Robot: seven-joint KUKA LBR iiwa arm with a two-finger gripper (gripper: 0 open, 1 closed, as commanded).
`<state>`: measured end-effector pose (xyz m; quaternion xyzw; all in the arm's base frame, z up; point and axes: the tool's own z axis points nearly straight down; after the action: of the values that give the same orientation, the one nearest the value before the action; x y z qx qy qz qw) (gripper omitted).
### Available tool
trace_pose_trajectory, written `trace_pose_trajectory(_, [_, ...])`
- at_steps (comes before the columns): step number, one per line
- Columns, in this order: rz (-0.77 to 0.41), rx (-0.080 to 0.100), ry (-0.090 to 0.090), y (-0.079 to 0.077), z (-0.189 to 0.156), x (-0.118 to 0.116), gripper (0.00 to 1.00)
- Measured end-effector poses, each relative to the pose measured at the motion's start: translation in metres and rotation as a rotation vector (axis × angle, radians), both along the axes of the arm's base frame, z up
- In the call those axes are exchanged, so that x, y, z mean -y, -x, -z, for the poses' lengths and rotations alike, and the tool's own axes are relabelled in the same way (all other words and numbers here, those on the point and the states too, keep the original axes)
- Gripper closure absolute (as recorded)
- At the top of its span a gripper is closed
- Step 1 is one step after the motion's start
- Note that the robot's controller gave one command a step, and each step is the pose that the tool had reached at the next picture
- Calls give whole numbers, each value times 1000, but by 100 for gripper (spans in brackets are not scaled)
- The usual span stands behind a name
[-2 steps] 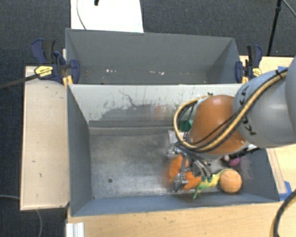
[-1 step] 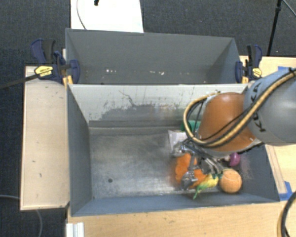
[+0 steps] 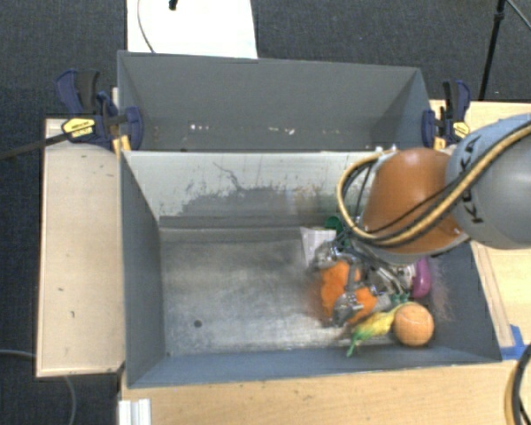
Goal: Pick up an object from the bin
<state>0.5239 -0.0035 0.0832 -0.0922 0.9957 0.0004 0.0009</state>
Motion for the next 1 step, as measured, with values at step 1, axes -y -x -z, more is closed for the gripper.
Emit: trace_pose_trajectory(1, [294, -9, -1, -4, 5, 26, 0])
